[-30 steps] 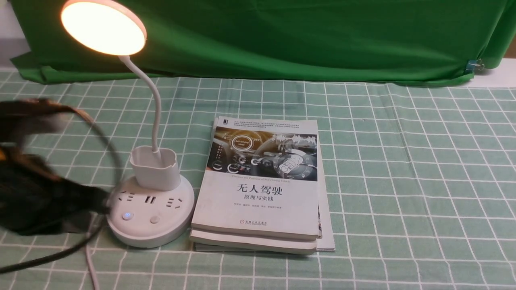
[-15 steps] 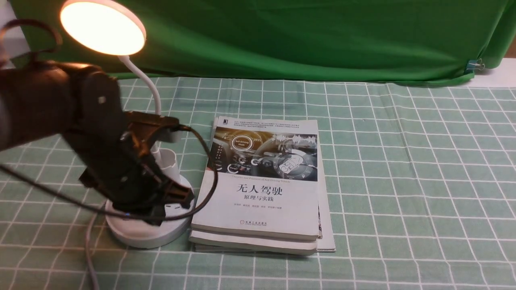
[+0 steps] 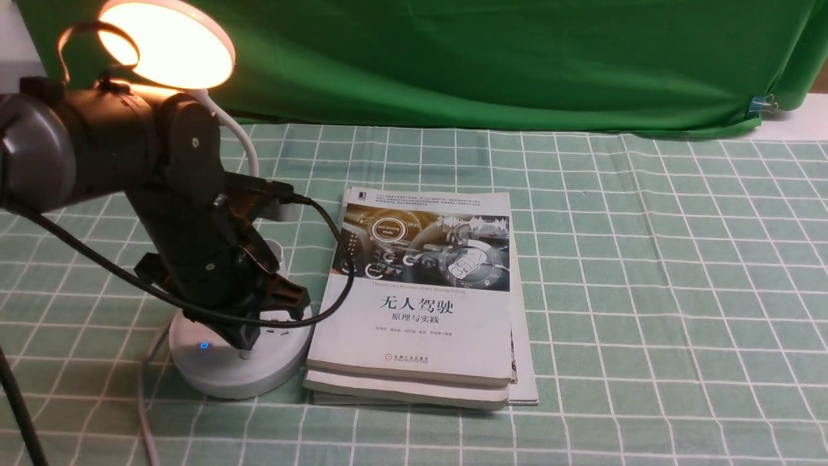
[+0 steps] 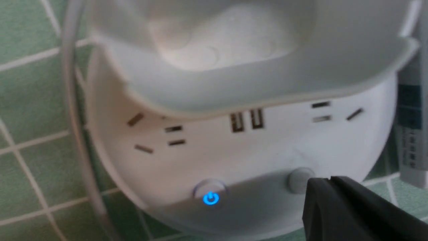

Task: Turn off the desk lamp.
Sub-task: Use the left arm to press the button switch on the lamp holder

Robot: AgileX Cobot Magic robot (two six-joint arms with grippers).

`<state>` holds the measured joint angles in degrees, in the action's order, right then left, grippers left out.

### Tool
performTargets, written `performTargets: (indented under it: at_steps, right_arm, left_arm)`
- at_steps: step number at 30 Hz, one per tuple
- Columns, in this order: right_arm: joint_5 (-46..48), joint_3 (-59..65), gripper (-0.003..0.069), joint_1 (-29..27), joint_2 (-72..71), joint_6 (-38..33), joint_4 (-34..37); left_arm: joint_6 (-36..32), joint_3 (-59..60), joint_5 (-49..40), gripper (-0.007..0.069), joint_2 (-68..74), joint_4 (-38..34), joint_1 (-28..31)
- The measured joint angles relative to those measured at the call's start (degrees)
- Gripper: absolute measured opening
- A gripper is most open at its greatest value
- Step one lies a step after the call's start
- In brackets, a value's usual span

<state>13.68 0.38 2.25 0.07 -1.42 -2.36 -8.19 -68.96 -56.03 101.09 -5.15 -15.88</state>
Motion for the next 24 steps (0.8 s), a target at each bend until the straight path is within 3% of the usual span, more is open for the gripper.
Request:
performTargets:
  at_steps: [24]
  right_arm:
    - [0.0,0.0,0.0242,0.0,0.0,0.0,0.0]
  left_arm:
    - [0.63,0.02,1.51,0.0002,2.36,0.35,-0.13]
